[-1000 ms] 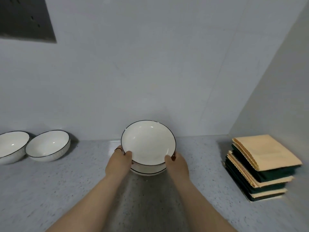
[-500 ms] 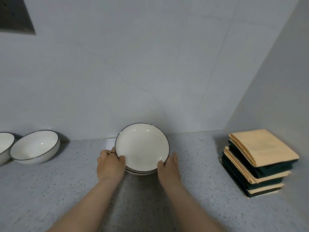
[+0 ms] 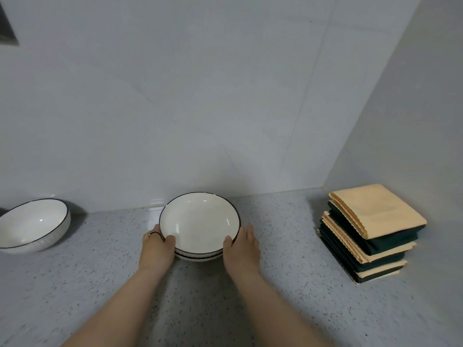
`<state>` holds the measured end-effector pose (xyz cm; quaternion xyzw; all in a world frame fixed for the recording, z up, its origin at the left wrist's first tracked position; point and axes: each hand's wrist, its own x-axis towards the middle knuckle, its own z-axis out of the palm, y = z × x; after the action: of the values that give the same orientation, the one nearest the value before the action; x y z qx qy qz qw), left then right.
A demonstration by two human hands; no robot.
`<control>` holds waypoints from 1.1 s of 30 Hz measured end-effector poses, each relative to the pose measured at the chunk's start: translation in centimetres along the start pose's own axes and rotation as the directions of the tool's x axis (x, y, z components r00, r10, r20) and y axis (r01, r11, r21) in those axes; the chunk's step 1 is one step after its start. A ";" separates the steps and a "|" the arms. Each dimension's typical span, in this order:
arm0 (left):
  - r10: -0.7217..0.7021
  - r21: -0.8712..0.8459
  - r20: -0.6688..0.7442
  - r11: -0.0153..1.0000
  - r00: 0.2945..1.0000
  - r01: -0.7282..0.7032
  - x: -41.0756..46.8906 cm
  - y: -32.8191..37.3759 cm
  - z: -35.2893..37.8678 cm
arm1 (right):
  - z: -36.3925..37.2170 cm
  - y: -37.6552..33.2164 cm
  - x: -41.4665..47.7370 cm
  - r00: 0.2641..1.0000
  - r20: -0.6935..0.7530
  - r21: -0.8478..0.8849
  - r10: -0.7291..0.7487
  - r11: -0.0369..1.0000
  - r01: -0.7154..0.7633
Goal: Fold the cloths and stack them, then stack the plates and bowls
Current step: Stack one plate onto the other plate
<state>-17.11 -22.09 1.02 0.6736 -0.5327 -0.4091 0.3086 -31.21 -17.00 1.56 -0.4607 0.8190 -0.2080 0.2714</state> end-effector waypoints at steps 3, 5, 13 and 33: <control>0.019 0.007 -0.019 1.000 1.000 -0.019 0.1 -0.2 0.3 | 0.1 0.1 0.1 1.000 0.001 0.003 0.001 1.000 -0.001; 0.023 0.012 -0.023 1.000 0.999 -0.023 0.2 -0.3 0.4 | 0.1 0.0 0.1 1.000 0.002 0.003 0.007 1.000 -0.007; 0.035 0.109 -0.162 0.994 0.986 -0.017 -1.7 1.0 0.7 | -2.6 2.0 -1.6 0.997 -0.071 0.436 -0.003 0.899 0.033; -0.077 -0.235 0.660 0.924 0.747 0.303 -19.5 12.2 21.2 | -16.7 20.4 -5.1 0.878 0.056 0.993 0.475 0.062 -0.097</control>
<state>-43.37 -5.75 5.67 0.4844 -0.4575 -0.7255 0.1721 -52.79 -1.10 3.56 0.0426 0.5802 -0.6969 0.4193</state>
